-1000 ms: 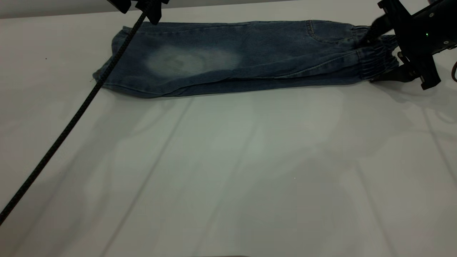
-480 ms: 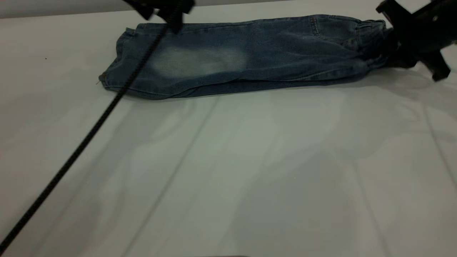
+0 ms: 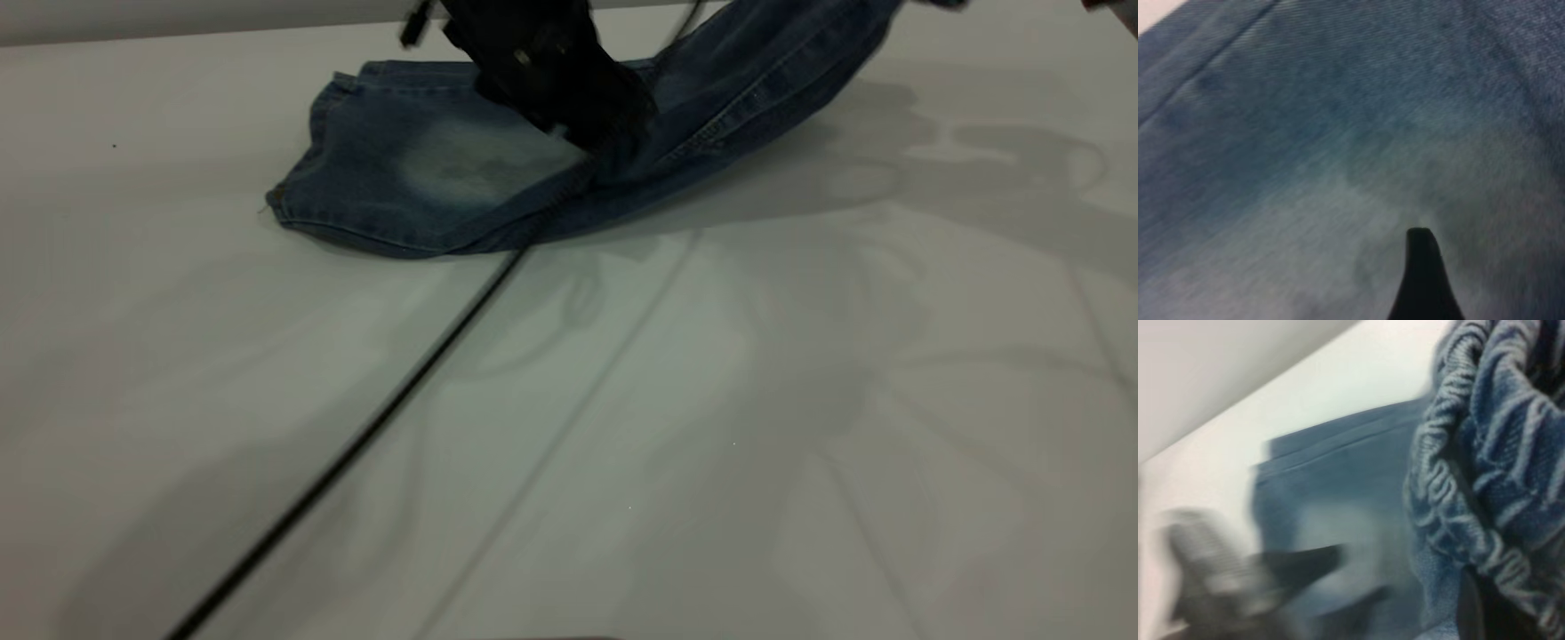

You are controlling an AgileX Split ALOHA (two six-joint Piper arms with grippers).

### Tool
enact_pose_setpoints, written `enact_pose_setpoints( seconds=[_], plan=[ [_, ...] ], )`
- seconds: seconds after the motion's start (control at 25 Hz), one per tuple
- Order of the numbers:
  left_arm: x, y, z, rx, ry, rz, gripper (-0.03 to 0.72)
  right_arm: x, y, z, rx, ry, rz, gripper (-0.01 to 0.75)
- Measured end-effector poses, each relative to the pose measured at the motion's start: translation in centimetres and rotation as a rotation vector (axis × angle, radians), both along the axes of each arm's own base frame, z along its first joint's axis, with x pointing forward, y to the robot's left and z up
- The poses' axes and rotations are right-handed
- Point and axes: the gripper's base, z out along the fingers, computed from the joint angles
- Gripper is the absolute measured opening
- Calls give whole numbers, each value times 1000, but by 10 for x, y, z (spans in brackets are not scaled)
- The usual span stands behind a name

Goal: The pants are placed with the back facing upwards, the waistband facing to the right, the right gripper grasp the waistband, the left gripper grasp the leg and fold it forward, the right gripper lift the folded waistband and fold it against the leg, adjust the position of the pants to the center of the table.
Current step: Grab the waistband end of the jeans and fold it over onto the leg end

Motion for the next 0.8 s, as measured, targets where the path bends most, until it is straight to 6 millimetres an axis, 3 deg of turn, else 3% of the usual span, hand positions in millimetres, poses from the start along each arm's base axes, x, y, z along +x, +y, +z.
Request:
enact_pose_setpoints(
  seconds=[0.28, 0.48, 0.64, 0.8],
  plan=[
    [-21, -28, -11, -30, 41, -30, 464, -12, 26, 30, 92, -107, 204, 58],
    [-28, -35, -8, -24, 63, -40, 464, -17, 32, 33, 102, -140, 278, 58],
    [-19, -20, 18, 25, 21, -52, 464, -18, 33, 33, 100, -147, 296, 58],
    [-1, 12, 40, 74, -10, -8, 464, -18, 34, 34, 93, -176, 324, 58]
  ],
)
